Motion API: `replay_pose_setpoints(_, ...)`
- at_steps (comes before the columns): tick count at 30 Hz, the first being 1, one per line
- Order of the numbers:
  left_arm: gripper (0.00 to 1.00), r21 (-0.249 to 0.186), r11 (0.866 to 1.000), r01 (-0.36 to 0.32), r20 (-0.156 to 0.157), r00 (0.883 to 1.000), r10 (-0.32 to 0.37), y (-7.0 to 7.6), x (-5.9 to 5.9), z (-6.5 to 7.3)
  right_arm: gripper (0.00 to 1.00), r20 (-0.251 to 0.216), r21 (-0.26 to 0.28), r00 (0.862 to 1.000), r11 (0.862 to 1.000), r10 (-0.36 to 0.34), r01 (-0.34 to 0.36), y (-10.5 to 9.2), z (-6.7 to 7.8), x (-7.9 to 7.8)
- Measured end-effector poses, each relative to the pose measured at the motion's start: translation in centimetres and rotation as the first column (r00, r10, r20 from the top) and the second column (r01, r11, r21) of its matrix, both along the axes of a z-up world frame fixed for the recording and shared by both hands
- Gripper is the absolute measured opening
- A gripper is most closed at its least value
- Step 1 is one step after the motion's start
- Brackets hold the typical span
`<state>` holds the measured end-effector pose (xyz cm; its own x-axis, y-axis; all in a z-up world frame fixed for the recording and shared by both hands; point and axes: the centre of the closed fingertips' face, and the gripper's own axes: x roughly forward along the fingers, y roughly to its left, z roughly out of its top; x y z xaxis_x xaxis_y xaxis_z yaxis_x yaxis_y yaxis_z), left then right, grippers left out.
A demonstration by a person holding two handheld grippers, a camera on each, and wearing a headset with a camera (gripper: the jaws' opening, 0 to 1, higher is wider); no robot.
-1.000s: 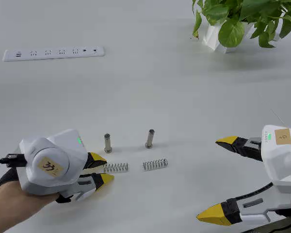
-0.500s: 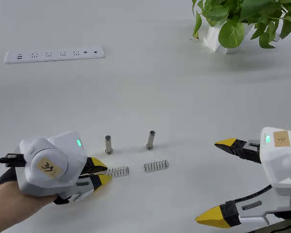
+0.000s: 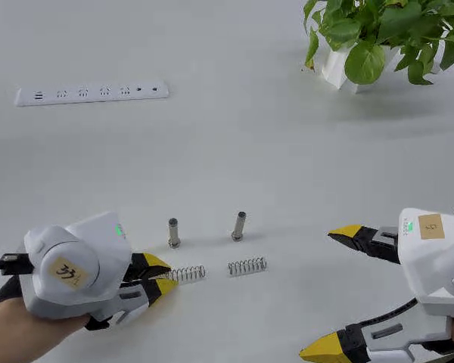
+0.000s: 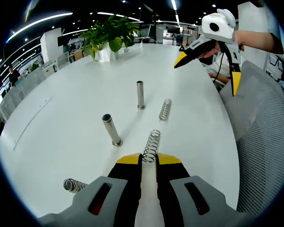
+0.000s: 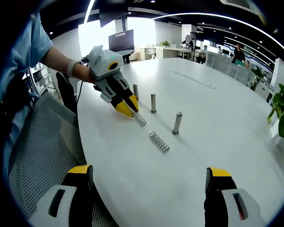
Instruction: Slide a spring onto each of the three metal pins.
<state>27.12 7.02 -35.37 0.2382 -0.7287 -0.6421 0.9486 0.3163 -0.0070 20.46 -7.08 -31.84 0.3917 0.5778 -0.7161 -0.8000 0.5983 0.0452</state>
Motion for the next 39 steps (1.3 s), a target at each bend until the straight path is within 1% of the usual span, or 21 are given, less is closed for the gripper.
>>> replay_pose_setpoints(4,0.08,-0.018,1.0,-0.021,-0.006,1.0,0.021,0.1,0.0,0.1,0.99,0.0,0.001,1.0,1.0,0.009,-0.009,0.3,0.0,-0.1)
replay_pose_setpoints(7,0.07,-0.028,0.999,-0.032,-0.001,0.999,0.032,0.3,-0.2,0.4,0.99,0.003,0.002,1.0,1.0,0.009,-0.009,0.4,0.1,0.0)
replay_pose_setpoints(9,0.08,-0.038,0.998,-0.048,-0.003,0.999,0.048,0.4,-0.2,0.7,0.99,0.004,0.003,1.0,1.0,0.01,-0.01,0.4,0.1,0.0)
replay_pose_setpoints(14,0.07,-0.075,0.994,-0.086,0.007,0.996,0.087,0.6,-0.1,2.0,0.98,0.013,0.028,1.0,1.0,0.005,-0.006,0.8,0.6,0.1)
replay_pose_setpoints(19,0.08,-0.107,0.99,-0.095,0.024,0.995,0.098,0.9,-0.3,3.1,0.98,0.015,0.042,1.0,0.999,0.011,-0.012,1.2,0.8,0.2)
replay_pose_setpoints(24,0.07,-0.13,0.988,-0.086,0.024,0.996,0.09,1.1,-1.1,4.1,0.97,0.023,0.063,0.999,0.998,0.023,-0.024,2.1,1.6,0.3)
replay_pose_setpoints(25,0.07,-0.14,0.987,-0.082,0.026,0.996,0.086,1.1,-1.4,4.4,0.96,0.024,0.067,0.999,0.997,0.028,-0.029,2.3,1.7,0.3)
replay_pose_setpoints(29,0.07,-0.156,0.985,-0.076,0.028,0.996,0.081,1.2,-2.1,5.0,0.95,0.029,0.076,0.998,0.995,0.055,-0.057,3.2,2.1,0.3)
replay_pose_setpoints(30,0.07,-0.166,0.983,-0.076,0.026,0.996,0.081,1.2,-2.3,5.3,0.95,0.03,0.075,0.997,0.995,0.067,-0.069,3.5,2.2,0.3)
replay_pose_setpoints(34,0.07,-0.181,0.981,-0.073,0.031,0.996,0.079,1.3,-2.9,6.0,0.93,0.031,0.086,0.994,0.99,0.107,-0.11,4.7,2.6,0.2)
replay_pose_setpoints(39,0.07,-0.202,0.977,-0.064,0.03,0.997,0.071,1.2,-3.6,6.7,0.88,0.033,0.091,0.984,0.979,0.178,-0.18,6.4,3.1,-0.1)
